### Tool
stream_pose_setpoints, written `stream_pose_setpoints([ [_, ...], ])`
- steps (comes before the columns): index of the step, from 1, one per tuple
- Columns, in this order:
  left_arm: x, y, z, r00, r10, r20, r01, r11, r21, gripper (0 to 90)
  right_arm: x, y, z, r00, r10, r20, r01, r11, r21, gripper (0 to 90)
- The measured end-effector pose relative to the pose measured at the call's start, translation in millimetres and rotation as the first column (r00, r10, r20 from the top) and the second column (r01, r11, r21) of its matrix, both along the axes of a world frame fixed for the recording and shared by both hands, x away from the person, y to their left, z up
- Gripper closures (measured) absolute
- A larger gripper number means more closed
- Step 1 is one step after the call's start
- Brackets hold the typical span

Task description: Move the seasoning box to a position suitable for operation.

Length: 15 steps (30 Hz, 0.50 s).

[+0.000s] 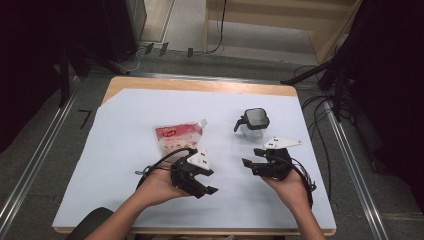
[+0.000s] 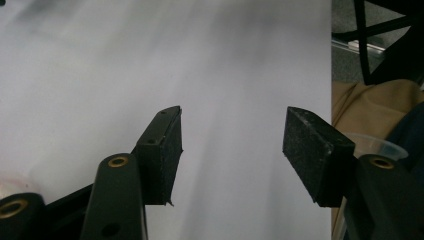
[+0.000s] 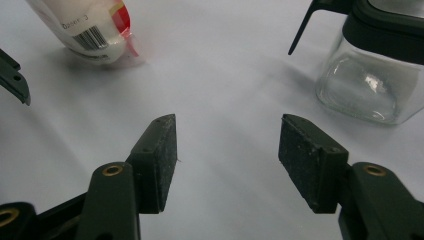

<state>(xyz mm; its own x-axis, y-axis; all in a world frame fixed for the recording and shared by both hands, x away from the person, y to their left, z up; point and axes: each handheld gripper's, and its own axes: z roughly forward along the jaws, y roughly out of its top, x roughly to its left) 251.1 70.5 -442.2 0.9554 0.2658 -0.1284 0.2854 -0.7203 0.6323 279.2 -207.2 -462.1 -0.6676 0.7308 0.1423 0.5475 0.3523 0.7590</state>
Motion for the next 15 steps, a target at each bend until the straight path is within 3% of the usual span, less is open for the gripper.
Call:
stream_pose_setpoints([
  [3, 2.7, 7.2, 1.7, 0.9995, 0.025, 0.018, -0.025, 0.9995, -0.021, 40.4, 0.1, -0.6, 0.0, 1.0000, -0.008, 0.003, 0.008, 1.000, 0.004, 40.9],
  [6, 6.5, 13.0, 1.7, 0.9982, 0.060, 0.009, -0.060, 0.9977, -0.032, 40.4, 0.8, -2.5, -1.0, 0.9998, -0.022, 0.002, 0.022, 1.000, 0.006, 40.1],
  [11, 4.0, 15.3, 2.7, 0.9987, 0.050, 0.013, -0.050, 0.9985, -0.022, 39.6, 1.2, -3.2, -2.7, 0.9997, -0.024, -0.005, 0.024, 1.000, 0.017, 40.1],
  [12, 4.4, 17.1, 3.8, 0.9986, 0.052, -0.006, -0.052, 0.9975, -0.048, 39.4, 1.6, -2.5, -3.6, 0.9998, -0.022, -0.005, 0.022, 1.000, 0.011, 40.1],
  [15, 5.4, 19.5, 5.6, 0.9987, 0.050, -0.007, -0.050, 0.9971, -0.057, 39.4, 2.1, -2.2, -4.0, 0.9997, -0.022, -0.005, 0.022, 1.000, 0.006, 40.1],
])
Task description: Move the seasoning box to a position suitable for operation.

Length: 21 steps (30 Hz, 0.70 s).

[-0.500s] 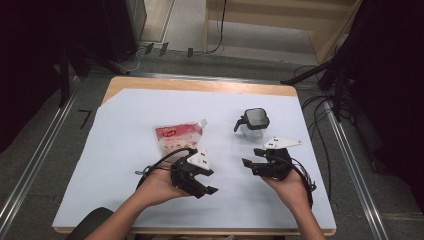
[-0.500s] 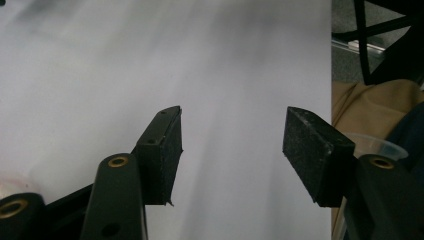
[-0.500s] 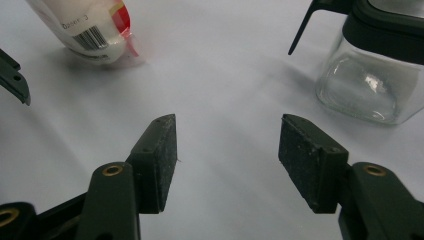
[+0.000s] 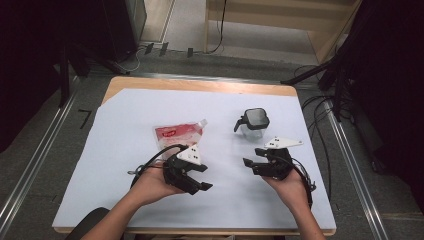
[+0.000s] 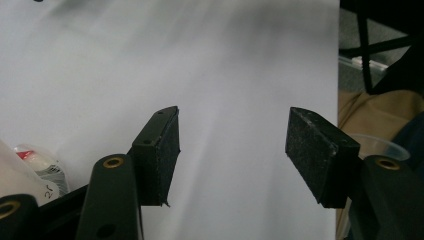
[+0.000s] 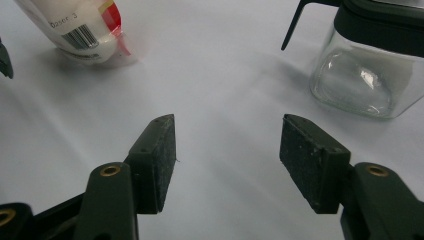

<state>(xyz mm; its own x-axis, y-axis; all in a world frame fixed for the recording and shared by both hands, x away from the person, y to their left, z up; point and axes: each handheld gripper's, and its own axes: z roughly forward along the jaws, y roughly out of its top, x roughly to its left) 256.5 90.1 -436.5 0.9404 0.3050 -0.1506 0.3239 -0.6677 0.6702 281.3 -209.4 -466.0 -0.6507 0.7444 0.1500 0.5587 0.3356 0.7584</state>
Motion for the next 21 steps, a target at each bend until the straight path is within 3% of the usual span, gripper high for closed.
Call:
stream_pose_setpoints([
  [6, 1.5, 3.8, -0.6, 0.9996, 0.027, -0.001, -0.027, 0.9996, -0.003, 39.4, 0.0, -1.3, 0.6, 0.9999, -0.008, 0.008, 0.008, 1.000, -0.009, 39.7],
  [15, 1.7, 4.6, -0.4, 0.9998, 0.020, -0.006, -0.021, 0.9996, -0.017, 39.5, 1.0, -1.0, 0.1, 0.9998, -0.016, 0.011, 0.017, 1.000, -0.018, 39.4],
  [21, 0.5, 5.6, 1.0, 0.9997, 0.026, -0.003, -0.026, 0.9995, -0.016, 39.1, 4.4, -5.4, -0.5, 0.9982, -0.058, 0.016, 0.058, 0.998, -0.018, 37.0],
])
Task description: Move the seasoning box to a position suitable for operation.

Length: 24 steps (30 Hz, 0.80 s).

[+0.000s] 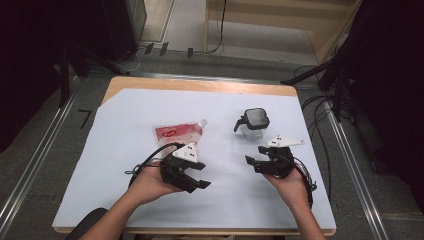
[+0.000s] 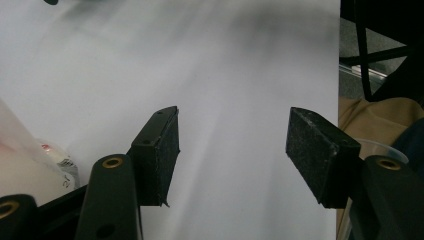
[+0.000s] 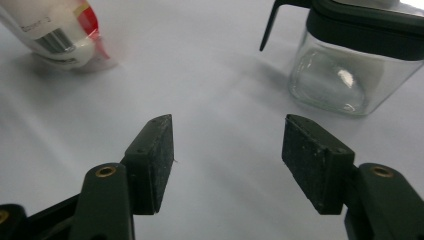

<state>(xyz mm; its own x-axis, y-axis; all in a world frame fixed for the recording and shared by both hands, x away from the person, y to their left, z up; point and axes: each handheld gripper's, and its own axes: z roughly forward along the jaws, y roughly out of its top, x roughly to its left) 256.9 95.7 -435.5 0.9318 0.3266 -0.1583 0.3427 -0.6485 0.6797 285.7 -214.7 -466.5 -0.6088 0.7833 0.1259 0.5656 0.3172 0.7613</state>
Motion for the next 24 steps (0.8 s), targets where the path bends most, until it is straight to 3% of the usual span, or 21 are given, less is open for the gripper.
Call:
stream_pose_setpoints([
  [8, -3.2, 4.1, 0.7, 0.9999, 0.008, 0.007, -0.008, 1.0000, -0.001, 39.2, 15.8, -8.6, -2.1, 0.9980, -0.063, -0.010, 0.063, 0.997, 0.041, 36.9],
  [18, -9.0, 13.2, 0.9, 0.9991, 0.041, 0.009, -0.041, 0.9992, -0.003, 39.3, 33.6, -11.7, -4.3, 0.9926, -0.121, -0.015, 0.121, 0.991, 0.055, 32.8],
  [24, -12.0, 16.7, 1.0, 0.9986, 0.052, 0.016, -0.052, 0.9987, 0.002, 39.4, 47.4, -13.5, -8.4, 0.9794, -0.201, 0.018, 0.200, 0.978, 0.051, 21.0],
])
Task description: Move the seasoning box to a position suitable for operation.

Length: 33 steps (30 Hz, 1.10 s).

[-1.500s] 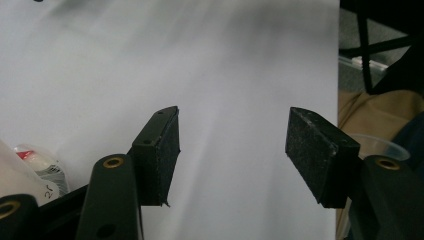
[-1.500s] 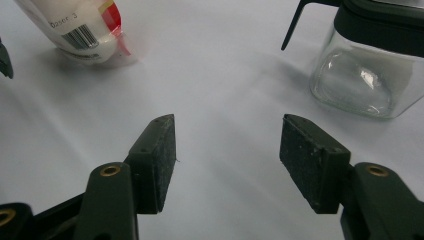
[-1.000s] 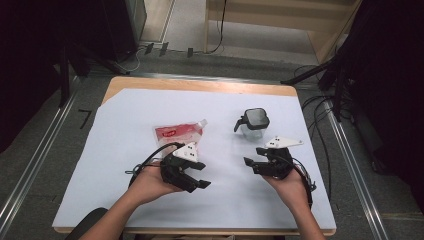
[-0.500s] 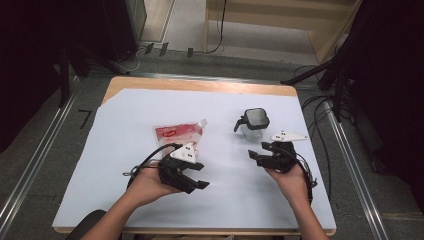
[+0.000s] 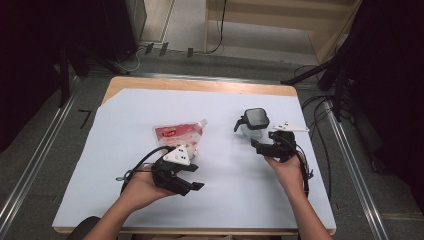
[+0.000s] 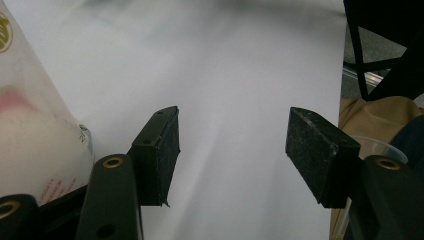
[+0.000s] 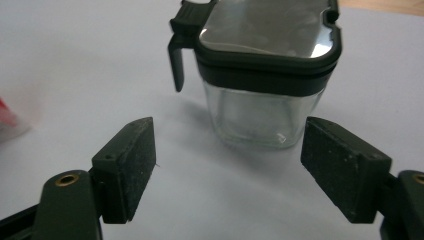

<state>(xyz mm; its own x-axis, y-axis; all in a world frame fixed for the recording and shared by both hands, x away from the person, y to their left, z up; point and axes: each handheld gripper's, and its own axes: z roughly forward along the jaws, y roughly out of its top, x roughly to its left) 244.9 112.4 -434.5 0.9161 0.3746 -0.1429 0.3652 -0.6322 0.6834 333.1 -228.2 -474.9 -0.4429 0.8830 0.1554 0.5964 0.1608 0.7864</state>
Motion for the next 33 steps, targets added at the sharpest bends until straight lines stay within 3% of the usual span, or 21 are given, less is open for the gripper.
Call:
stream_pose_setpoints([
  [6, -3.0, 0.9, -0.4, 1.0000, 0.008, -0.005, -0.008, 1.0000, -0.006, 39.5, 12.5, 0.0, -1.2, 0.9994, -0.032, -0.015, 0.032, 0.999, -0.003, 14.6],
  [11, -3.9, 0.5, -0.8, 1.0000, 0.008, -0.006, -0.008, 1.0000, -0.006, 39.4, 21.2, 2.3, -4.3, 0.9982, -0.060, 0.000, 0.060, 0.998, 0.016, 9.3],
  [17, -3.9, 0.6, -0.8, 1.0000, 0.006, -0.006, -0.006, 1.0000, -0.008, 39.4, 36.1, 13.1, -8.6, 0.9952, -0.098, 0.001, 0.098, 0.995, -0.020, 5.4],
  [21, -3.5, 0.8, -0.8, 1.0000, 0.004, -0.007, -0.004, 1.0000, -0.008, 39.4, 46.4, 19.5, -18.7, 0.9932, -0.116, -0.008, 0.116, 0.993, -0.009, 5.2],
  [28, -2.7, 2.7, -0.6, 0.9999, 0.007, -0.014, -0.007, 0.9998, -0.019, 39.5, 56.4, 30.8, -26.3, 0.9900, -0.141, 0.001, 0.141, 0.989, -0.040, 5.8],
  [33, -2.4, 2.5, -1.3, 0.9999, 0.004, -0.015, -0.004, 0.9999, -0.016, 39.6, 62.0, 29.8, -32.1, 0.9863, -0.165, 0.012, 0.165, 0.986, -0.009, 9.1],
])
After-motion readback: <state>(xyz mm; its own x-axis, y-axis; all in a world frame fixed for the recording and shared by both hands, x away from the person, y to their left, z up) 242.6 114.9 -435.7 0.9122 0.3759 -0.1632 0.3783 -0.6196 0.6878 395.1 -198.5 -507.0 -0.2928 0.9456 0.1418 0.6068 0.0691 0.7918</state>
